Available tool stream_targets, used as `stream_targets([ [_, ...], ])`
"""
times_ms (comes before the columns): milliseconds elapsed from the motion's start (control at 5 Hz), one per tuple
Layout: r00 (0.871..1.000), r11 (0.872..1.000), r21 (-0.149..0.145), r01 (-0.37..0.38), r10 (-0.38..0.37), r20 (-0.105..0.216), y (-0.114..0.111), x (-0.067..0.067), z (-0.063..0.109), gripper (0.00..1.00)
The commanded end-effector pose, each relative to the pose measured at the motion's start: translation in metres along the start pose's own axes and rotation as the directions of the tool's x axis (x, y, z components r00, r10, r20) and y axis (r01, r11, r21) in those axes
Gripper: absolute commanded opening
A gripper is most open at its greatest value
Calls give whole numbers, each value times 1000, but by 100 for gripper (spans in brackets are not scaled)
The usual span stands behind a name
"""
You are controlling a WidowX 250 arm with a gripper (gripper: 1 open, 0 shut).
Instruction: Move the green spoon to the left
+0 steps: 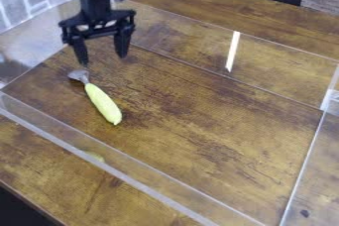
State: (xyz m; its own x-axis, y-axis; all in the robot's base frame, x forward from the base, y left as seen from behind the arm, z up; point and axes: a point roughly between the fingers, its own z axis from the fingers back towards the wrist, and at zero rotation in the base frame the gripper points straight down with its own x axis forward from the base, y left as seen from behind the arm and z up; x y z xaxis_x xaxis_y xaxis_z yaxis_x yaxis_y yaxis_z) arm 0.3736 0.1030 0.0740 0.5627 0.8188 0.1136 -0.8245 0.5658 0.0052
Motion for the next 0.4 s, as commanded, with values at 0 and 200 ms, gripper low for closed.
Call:
stream_targets([
  [0,997,994,-102,45,-39,66,-22,2,62,100],
  [200,995,987,-137,83,-76,61,-34,-6,84,100],
])
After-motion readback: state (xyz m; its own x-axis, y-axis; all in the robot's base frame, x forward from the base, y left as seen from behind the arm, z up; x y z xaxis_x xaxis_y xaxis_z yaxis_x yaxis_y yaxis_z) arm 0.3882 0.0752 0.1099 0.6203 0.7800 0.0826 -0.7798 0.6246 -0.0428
